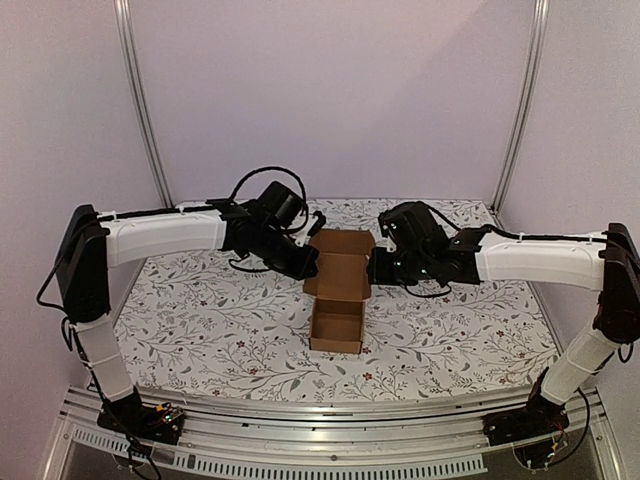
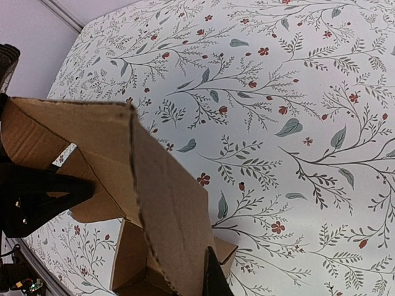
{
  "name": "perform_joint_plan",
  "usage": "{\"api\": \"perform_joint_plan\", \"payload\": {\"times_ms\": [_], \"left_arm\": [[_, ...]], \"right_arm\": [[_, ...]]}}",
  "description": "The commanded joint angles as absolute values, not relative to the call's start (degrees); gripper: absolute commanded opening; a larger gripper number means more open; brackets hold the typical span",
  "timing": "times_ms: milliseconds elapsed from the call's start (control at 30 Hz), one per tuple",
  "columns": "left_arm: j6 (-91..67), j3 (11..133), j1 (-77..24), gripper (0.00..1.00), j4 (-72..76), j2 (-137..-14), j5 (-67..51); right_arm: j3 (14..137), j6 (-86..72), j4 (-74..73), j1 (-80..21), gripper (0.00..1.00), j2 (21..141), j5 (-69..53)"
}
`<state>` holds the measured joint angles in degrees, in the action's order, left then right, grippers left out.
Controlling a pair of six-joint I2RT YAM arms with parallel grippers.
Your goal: Fold the paper box
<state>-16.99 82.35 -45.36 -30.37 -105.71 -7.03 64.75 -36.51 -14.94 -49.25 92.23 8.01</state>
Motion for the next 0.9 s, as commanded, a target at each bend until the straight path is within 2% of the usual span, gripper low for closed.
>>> {"api": "perform_joint_plan", "payload": {"times_ms": [0, 233, 467, 667, 867], "left_arm": [[-21.59, 80.01, -48.43, 0.00, -26.16, -102.22, -0.22], [-26.89, 76.24, -52.02, 0.00, -21.07, -100.45, 10.41], [-29.49, 71.39, -56.51, 0.00, -12.96, -100.16, 21.29], [-32.88, 70.28, -58.68, 0.00, -12.03, -100.67, 22.87], [-32.66, 72.30, -58.80, 0.00, -13.14, -100.29, 18.57]], "right_arm": [[64.71, -40.29, -11.03, -51.34, 0.00, 93.39, 15.98], [64.71, -43.33, -9.60, -54.07, 0.00, 95.53, 23.70], [63.66, -43.99, -7.87, -56.29, 0.00, 98.53, 25.56], [61.31, -43.20, -7.21, -57.85, 0.00, 98.50, 26.64], [59.56, -42.06, -7.04, -59.39, 0.00, 97.37, 28.26]]}}
